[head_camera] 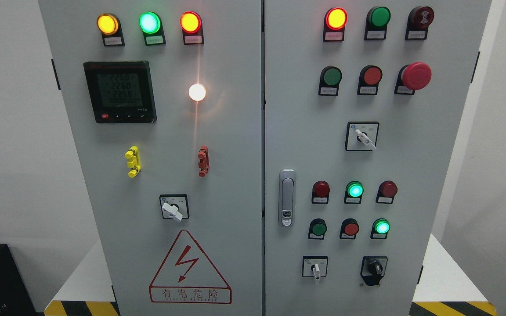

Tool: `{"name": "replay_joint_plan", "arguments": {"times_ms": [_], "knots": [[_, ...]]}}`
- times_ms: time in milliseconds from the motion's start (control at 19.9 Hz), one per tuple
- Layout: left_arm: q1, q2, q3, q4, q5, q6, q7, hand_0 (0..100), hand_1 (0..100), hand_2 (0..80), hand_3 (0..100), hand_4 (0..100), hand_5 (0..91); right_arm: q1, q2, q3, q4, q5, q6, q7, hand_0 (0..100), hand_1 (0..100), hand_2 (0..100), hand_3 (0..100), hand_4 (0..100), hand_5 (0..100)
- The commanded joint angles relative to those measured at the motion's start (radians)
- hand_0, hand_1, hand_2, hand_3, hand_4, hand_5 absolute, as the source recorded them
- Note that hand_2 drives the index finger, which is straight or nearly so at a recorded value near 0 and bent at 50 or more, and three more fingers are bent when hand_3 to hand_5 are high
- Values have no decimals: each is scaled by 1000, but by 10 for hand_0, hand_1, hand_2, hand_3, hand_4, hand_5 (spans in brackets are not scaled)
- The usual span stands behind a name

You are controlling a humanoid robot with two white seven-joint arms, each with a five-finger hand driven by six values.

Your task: Flip black knob to close circuit

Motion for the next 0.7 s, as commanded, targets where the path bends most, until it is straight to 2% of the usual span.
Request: {"name": "replay_joint_plan", "arguments": {"times_ms": [0,100,151,301,452,653], "knots": [[21,0,0,-23,0,0,0,120,556,0,0,0,0,-38,-15,56,-95,236,-2,-100,0,121,853,987,845,903],[21,0,0,-23,0,0,0,120,556,0,0,0,0,-21,-18,56,-179,334,-2,-169,0,115,858,992,854,910],[21,0,0,-23,0,0,0,120,556,0,0,0,0,-6,-18,50,-232,389,1,-189,0,109,859,993,855,913],[21,0,0,-23,0,0,0,120,556,0,0,0,0,38,-18,28,-412,524,5,-217,0,101,862,992,855,921],[21,0,0,-23,0,0,0,120,556,0,0,0,0,77,-7,-13,-582,678,-1,-263,0,102,849,988,859,941],[21,0,0,-23,0,0,0,120,556,0,0,0,0,94,14,-44,-745,836,1,-276,0,116,827,973,868,963]]}}
